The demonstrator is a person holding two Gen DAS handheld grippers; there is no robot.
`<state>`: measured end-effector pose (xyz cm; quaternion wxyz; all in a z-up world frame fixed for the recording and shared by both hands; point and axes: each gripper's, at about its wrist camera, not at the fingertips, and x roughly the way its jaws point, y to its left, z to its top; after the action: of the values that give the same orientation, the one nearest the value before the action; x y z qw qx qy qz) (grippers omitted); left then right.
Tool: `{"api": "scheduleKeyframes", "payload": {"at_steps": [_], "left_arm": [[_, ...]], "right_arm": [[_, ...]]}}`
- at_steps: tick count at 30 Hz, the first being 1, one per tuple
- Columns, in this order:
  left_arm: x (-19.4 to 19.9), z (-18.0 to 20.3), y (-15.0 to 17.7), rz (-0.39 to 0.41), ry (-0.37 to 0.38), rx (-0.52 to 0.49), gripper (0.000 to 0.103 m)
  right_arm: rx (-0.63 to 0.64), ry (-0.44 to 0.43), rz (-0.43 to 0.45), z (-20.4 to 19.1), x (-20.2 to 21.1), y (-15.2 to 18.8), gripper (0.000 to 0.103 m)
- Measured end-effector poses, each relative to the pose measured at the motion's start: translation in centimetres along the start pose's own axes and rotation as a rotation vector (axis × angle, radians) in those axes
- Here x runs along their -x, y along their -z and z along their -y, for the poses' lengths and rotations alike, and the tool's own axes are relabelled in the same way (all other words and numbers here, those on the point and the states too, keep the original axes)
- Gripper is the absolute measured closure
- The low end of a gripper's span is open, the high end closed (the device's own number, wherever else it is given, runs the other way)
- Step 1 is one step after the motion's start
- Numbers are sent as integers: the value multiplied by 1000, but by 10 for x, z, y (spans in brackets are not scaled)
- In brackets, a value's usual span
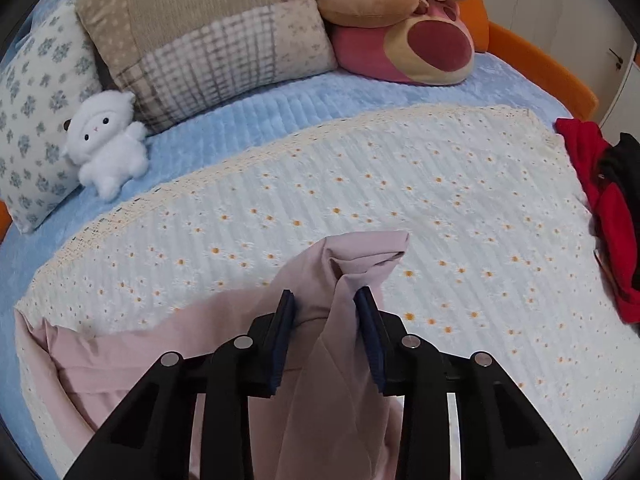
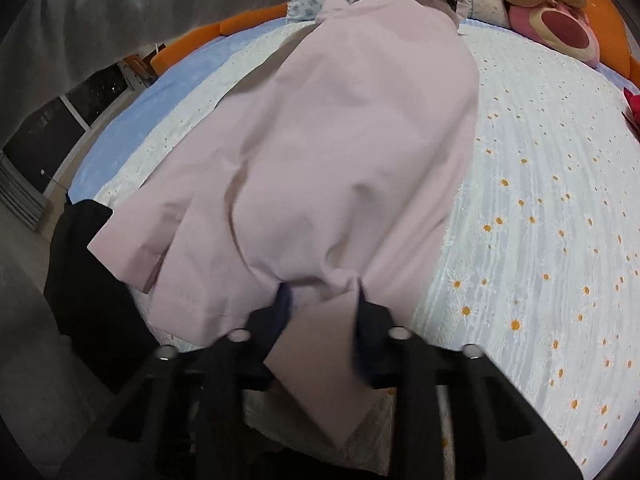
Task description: Fold large clothes
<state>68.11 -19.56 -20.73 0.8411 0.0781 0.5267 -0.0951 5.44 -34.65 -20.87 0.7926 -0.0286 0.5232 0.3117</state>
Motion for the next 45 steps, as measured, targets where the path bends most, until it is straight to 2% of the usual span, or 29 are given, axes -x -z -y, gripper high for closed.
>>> {"api": "scheduleKeyframes", "payload": {"at_steps": [2,4,7,8,9,10,12,14,15,19,20,21,24,25,29,31,33,35,36,37,38,40,43,45], "left_arm": [[2,15,3,-13,-56,-81,50],[7,33,10,7,-119,-153,32],[6,60,22,27,-251,-307,31],[0,66,25,12,-302,-350,33],[-9,69,27,-4,-365,-376,50],[-12,67,28,-2,-382,-367,64],[-10,54,23,-2,-278,-245,73],[-5,28,14,-21,-116,-49,76],[-3,17,12,-25,-54,13,77],[18,-45,7,-5,309,310,78],[23,-72,11,25,452,428,78],[23,-88,15,41,529,499,78],[5,-133,39,53,701,709,79],[-4,-140,48,61,742,738,79],[-37,-139,64,81,722,715,78],[-49,-142,70,88,688,692,77],[-56,-136,70,105,643,637,74],[-55,-136,69,102,625,627,73],[-50,-135,67,97,604,625,69],[-43,-135,65,97,577,625,64],[-28,-135,63,111,555,621,64],[5,-135,65,149,553,598,61],[67,-131,67,187,539,508,54],[107,-123,76,194,528,418,53]], "right_arm": [[11,3,-13,5,-1,1,77],[15,6,-21,2,-6,-4,77],[-1,-9,-24,-3,-14,-14,77],[-1,-10,-24,2,-15,-16,77],[2,-7,-24,2,-17,-16,77],[8,0,-25,0,-17,-17,77],[15,1,-26,4,-17,-14,77],[26,5,-17,2,-15,-11,82],[40,16,-13,0,-14,-11,83],[53,6,-23,5,-2,-10,89],[58,6,-30,5,-2,-11,89],[61,8,-39,5,-2,-11,89],[69,17,-63,0,-10,-14,89],[73,22,-71,-1,-11,-14,89],[60,27,-96,-2,-18,-11,89],[56,39,-98,-3,-19,-11,89],[69,58,-98,-8,-21,-10,89],[68,65,-92,-12,-22,-10,84],[79,65,-88,-15,-22,-10,83],[99,75,-83,-19,-19,-10,76],[96,69,-84,-18,-17,-11,67],[69,31,-47,-19,-5,-14,59],[-3,-25,102,-15,24,-24,55],[-47,-98,215,-17,37,-31,54]]}}
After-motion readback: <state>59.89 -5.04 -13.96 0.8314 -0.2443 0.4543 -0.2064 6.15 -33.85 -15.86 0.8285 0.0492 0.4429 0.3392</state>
